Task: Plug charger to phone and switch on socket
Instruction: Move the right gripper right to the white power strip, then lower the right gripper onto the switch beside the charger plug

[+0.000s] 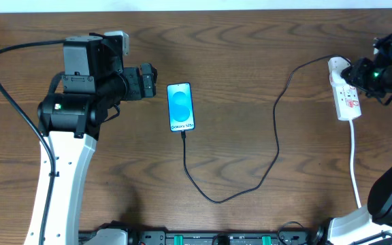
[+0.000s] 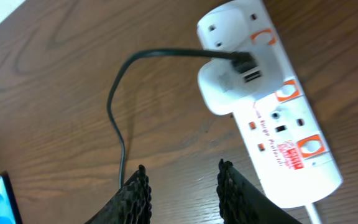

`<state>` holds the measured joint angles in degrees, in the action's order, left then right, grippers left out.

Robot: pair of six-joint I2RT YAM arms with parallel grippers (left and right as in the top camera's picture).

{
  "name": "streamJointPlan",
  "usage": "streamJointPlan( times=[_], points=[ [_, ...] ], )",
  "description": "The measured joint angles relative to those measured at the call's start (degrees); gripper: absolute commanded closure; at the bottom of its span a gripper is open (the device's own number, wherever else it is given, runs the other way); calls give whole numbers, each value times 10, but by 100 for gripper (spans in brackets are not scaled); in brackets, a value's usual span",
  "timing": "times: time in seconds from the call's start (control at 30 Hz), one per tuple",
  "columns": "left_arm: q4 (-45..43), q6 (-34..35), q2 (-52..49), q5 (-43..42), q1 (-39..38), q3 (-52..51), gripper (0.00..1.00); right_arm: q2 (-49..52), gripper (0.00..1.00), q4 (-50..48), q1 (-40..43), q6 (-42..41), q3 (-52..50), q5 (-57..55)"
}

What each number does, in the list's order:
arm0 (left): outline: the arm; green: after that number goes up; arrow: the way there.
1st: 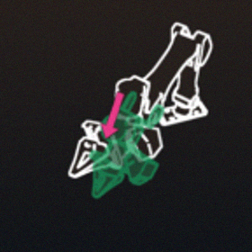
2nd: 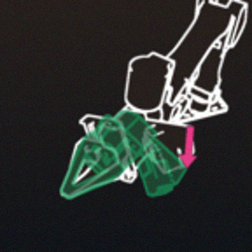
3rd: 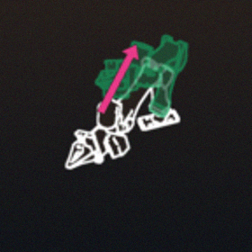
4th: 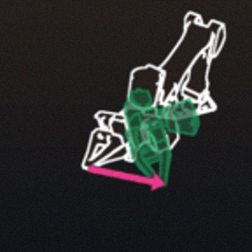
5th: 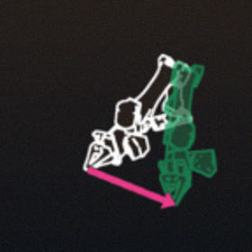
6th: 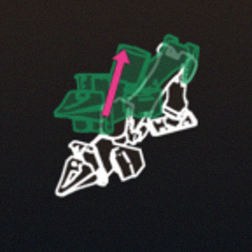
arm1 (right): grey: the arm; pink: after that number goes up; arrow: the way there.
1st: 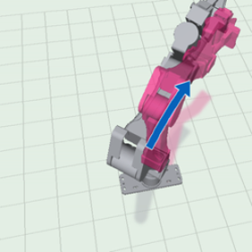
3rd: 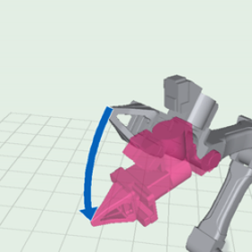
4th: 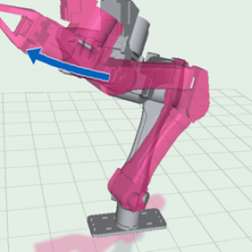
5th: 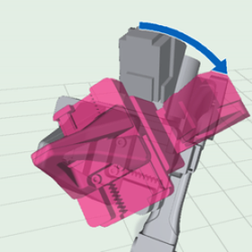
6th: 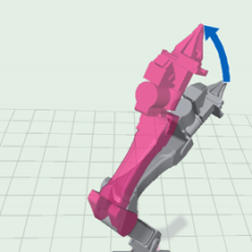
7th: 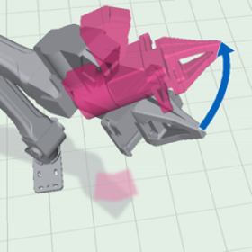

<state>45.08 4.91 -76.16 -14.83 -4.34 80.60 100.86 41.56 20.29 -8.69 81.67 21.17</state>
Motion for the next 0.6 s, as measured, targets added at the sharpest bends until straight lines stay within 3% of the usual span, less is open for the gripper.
streamJointPlan(
  times=[0.6],
  points=[
    [0, 0, 0, 0, 0, 0, 5, 2, 71, -68, 73, -17, 0, 59]
  ],
)
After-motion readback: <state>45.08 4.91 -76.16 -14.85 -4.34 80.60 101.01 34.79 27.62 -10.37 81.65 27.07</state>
